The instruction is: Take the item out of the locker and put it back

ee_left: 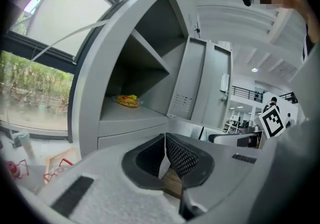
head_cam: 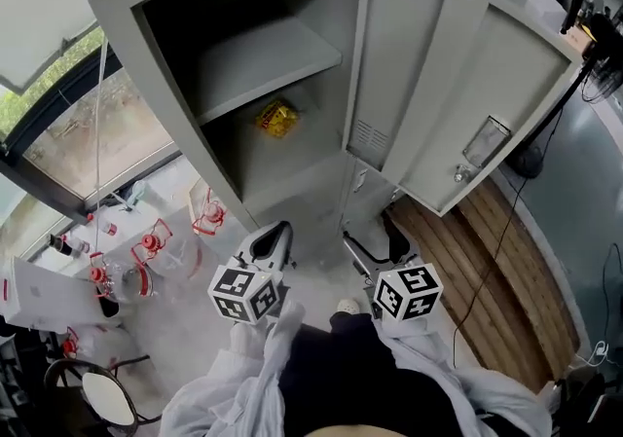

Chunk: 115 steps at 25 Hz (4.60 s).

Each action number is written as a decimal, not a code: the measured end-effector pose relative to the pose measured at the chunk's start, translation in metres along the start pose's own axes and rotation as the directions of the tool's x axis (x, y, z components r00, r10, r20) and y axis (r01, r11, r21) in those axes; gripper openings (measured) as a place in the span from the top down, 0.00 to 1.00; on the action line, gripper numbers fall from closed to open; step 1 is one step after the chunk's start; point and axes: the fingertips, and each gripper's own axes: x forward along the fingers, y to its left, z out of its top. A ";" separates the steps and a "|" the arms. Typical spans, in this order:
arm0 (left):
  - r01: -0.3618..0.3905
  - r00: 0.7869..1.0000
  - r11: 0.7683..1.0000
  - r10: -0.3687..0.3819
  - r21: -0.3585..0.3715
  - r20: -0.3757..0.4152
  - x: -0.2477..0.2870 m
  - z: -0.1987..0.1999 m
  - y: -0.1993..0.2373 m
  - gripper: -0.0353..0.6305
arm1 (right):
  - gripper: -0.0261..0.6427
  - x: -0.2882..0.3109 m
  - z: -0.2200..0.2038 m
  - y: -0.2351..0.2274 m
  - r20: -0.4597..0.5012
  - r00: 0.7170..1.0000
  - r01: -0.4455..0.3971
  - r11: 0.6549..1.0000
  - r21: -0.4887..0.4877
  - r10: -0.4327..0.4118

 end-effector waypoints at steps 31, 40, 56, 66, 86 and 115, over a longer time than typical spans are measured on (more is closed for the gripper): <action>-0.420 0.883 0.907 0.414 -0.024 0.220 -0.089 0.071 0.085 0.93 | 0.36 0.133 0.146 0.096 0.092 0.934 -0.297 0.895 -0.332 0.344; -0.440 0.860 0.896 0.438 -0.053 0.260 -0.098 0.082 0.095 0.93 | 0.36 0.194 0.164 0.109 0.033 0.938 -0.299 0.855 -0.423 0.344; -0.469 0.837 0.876 0.483 -0.118 0.258 -0.111 0.070 0.119 0.93 | 0.31 0.296 0.128 0.079 -0.202 0.963 -0.258 0.841 -0.476 0.181; -0.463 0.841 0.874 0.485 -0.146 0.241 -0.109 0.061 0.126 0.93 | 0.28 0.313 0.102 0.064 -0.392 0.910 -0.307 0.853 -0.423 0.133; -0.441 0.856 0.884 0.466 -0.152 0.223 -0.097 0.054 0.122 0.93 | 0.46 0.315 0.095 0.062 -0.446 0.884 -0.338 0.849 -0.406 0.138; -0.413 0.880 0.907 0.421 -0.084 0.220 -0.109 0.070 0.099 0.93 | 0.49 0.178 0.136 0.095 -0.130 0.931 -0.365 0.860 -0.355 0.342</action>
